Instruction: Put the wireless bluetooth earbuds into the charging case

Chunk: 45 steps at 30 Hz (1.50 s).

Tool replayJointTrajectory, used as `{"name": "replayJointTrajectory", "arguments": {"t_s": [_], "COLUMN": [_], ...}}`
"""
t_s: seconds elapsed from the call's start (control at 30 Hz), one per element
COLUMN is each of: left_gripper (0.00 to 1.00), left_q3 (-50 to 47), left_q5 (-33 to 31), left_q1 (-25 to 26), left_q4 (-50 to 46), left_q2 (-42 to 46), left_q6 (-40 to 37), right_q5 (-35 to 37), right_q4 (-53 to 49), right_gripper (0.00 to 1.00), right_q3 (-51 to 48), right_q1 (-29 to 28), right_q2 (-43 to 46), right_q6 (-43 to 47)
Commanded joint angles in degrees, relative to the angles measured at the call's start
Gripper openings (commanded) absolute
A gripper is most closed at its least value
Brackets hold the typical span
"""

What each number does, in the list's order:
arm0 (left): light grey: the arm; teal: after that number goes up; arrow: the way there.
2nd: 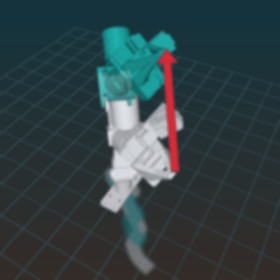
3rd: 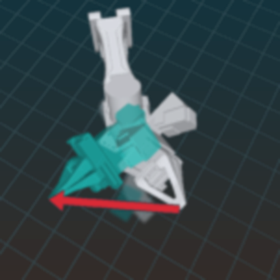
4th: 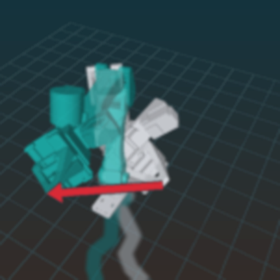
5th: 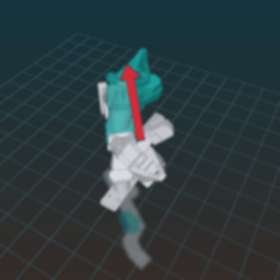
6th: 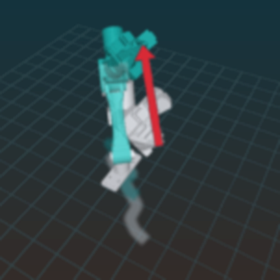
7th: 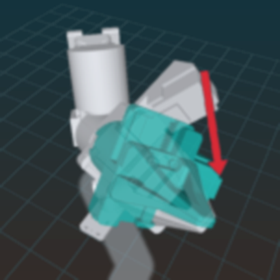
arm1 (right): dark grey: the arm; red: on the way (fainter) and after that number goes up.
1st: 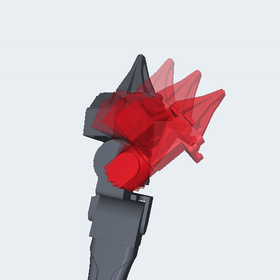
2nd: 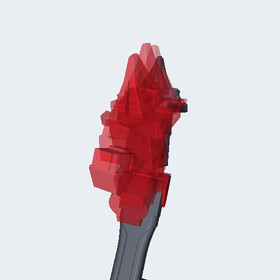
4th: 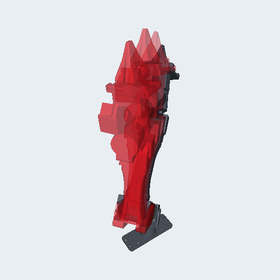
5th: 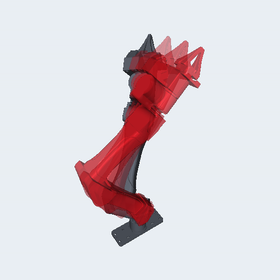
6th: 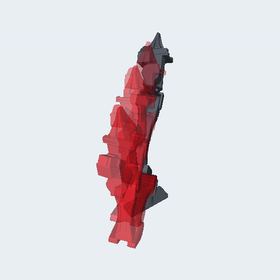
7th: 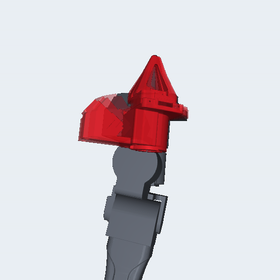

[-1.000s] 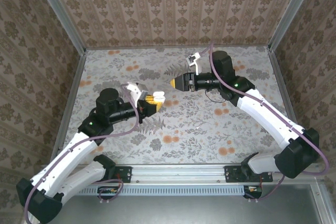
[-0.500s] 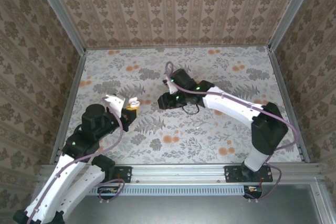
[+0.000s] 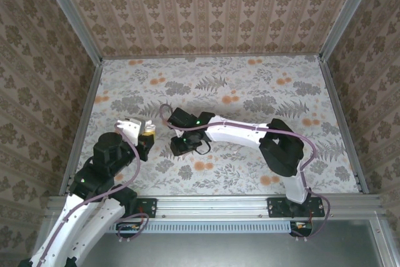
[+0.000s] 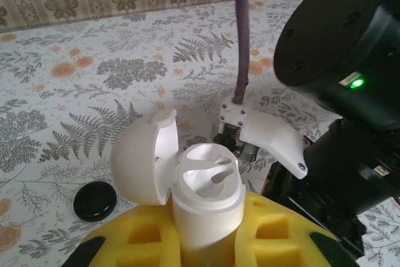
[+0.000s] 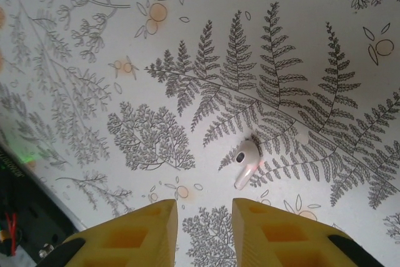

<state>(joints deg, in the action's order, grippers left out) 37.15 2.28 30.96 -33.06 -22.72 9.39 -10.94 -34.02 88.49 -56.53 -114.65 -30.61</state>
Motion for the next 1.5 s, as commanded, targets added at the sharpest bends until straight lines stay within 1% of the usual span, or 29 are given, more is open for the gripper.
{"name": "replayJointTrajectory", "arguments": {"t_s": [0.0, 0.23, 0.6, 0.87, 1.07, 1.13, 1.23, 1.37, 1.47], "left_gripper": [0.00, 0.00, 0.00, 0.00, 0.00, 0.00, 0.00, 0.00, 0.00], "left_q3": [-0.2, -0.3, -0.7, -1.8, -2.2, -2.4, -2.7, -3.2, -4.0], "left_q5": [-0.3, 0.3, 0.9, 2.5, 3.9, 4.2, 5.0, 7.4, 10.6], "left_q1": [-0.5, -0.6, -0.6, -0.6, -0.6, -0.5, -0.6, -0.6, -0.6], "left_q4": [-0.9, -1.7, -1.5, 0.4, 1.2, 1.5, 2.2, 3.8, 5.8], "left_q2": [1.2, 1.4, 1.5, 1.3, 0.9, 0.8, 0.6, -0.1, -0.6], "left_q6": [0.8, 0.7, 0.7, 0.8, 0.5, 0.4, 0.4, 0.3, 0.1], "right_q5": [3.3, 4.7, 5.7, 6.5, 6.6, 6.4, 4.8, -1.7, -6.0], "right_q4": [-4.5, -7.9, -10.5, -11.6, -11.7, -11.3, -8.8, 0.1, 7.9], "right_gripper": [0.30, 0.34, 0.34, 0.28, 0.18, 0.16, 0.14, 0.12, 0.11], "right_q3": [3.1, 7.1, 10.6, 11.4, 11.1, 10.3, 7.3, -0.3, -7.4], "right_q1": [-0.4, -1.1, -1.7, -1.5, -1.0, -0.7, 0.3, 3.4, 6.4], "right_q2": [-2.4, -7.3, -12.0, -13.1, -12.7, -11.8, -9.4, -4.0, 0.4], "right_q6": [0.1, 0.1, 0.6, 1.2, 1.9, 2.2, 2.8, 1.7, -0.5]}}
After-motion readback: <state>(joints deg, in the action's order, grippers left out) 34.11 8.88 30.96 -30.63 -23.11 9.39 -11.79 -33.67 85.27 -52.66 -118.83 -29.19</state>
